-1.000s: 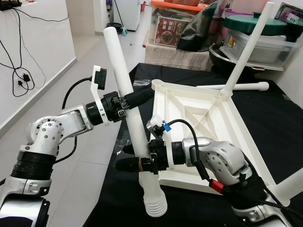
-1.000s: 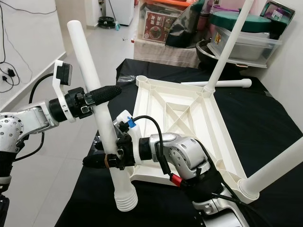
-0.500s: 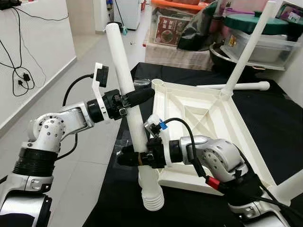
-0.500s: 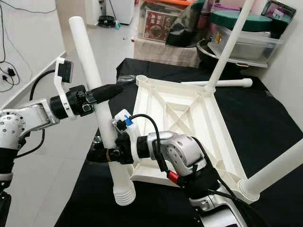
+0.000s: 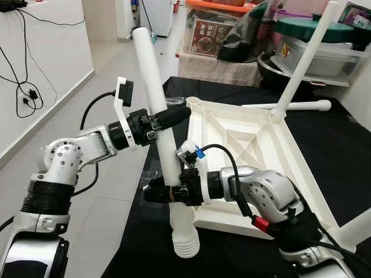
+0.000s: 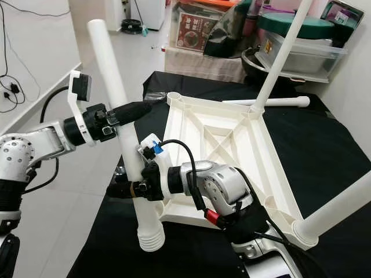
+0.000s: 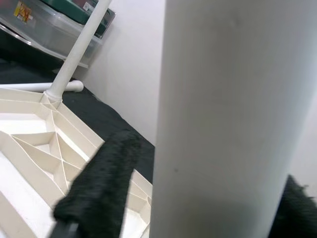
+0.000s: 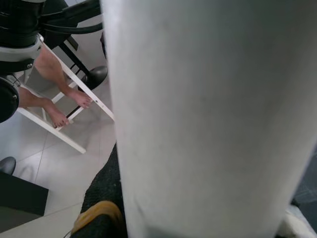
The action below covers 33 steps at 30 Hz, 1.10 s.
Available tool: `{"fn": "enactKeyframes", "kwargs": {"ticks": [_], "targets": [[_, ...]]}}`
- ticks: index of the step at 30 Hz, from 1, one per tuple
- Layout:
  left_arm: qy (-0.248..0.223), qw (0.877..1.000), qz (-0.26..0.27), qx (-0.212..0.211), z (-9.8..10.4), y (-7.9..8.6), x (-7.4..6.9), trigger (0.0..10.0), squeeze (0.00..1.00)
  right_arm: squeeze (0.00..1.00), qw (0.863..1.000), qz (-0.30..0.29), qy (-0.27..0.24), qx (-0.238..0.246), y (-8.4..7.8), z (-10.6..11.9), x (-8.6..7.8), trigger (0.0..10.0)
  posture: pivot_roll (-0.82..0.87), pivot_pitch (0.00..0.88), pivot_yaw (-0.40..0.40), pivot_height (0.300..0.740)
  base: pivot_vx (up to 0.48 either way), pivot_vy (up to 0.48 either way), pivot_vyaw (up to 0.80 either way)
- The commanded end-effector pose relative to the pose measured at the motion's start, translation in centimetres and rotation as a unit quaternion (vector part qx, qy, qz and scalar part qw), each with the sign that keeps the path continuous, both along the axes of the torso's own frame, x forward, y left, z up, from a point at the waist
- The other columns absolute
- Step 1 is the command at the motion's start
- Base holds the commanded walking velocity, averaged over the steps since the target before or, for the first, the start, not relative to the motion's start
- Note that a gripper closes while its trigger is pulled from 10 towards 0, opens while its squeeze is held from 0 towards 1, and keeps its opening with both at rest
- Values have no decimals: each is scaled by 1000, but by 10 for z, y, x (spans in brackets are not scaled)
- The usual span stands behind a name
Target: Building children table
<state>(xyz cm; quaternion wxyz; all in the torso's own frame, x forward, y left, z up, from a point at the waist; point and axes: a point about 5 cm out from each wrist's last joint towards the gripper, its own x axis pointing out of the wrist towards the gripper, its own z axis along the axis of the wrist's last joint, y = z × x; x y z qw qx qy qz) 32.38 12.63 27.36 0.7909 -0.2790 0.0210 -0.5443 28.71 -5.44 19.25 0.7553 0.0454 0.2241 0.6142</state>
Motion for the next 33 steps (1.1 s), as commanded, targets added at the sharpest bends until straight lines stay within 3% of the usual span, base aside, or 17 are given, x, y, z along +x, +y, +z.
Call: {"fn": "enactKeyframes", "kwargs": {"ticks": [1,5,6,7,8,15,17,29,33], "targets": [[-4,1000,-8,1,3,-4,-1,10000,1000,0,999,21,-20,14,6,7,-3,0,80,3,-77,740,0,0,0],[-14,1000,5,4,3,-2,0,10000,1000,0,999,19,-23,21,5,10,-3,0,81,0,-77,740,0,0,0],[-14,1000,10,1,4,0,1,10000,427,0,999,18,-24,22,5,10,-3,0,81,0,-76,740,0,0,0],[-14,1000,10,1,4,0,1,10000,427,0,999,18,-24,22,5,10,-3,0,81,0,-76,740,0,0,0],[-10,1000,20,-2,4,2,3,10000,0,0,999,16,-24,24,5,10,-3,0,81,0,-76,740,0,0,0],[-6,1000,27,-13,3,6,1,10000,0,0,999,1,-27,31,1,11,0,0,81,0,-73,740,0,0,0],[-9,1000,14,-22,1,9,-12,10000,0,0,998,-26,-30,43,-7,15,7,0,82,0,-73,740,0,0,0],[-10,999,3,-43,-8,13,-39,10000,0,0,996,-68,-46,45,-26,20,19,0,91,0,-79,740,0,0,0],[-9,998,12,-60,-12,18,-57,10000,0,0,989,-117,-67,55,-39,29,32,0,99,0,-83,740,0,0,0]]}}
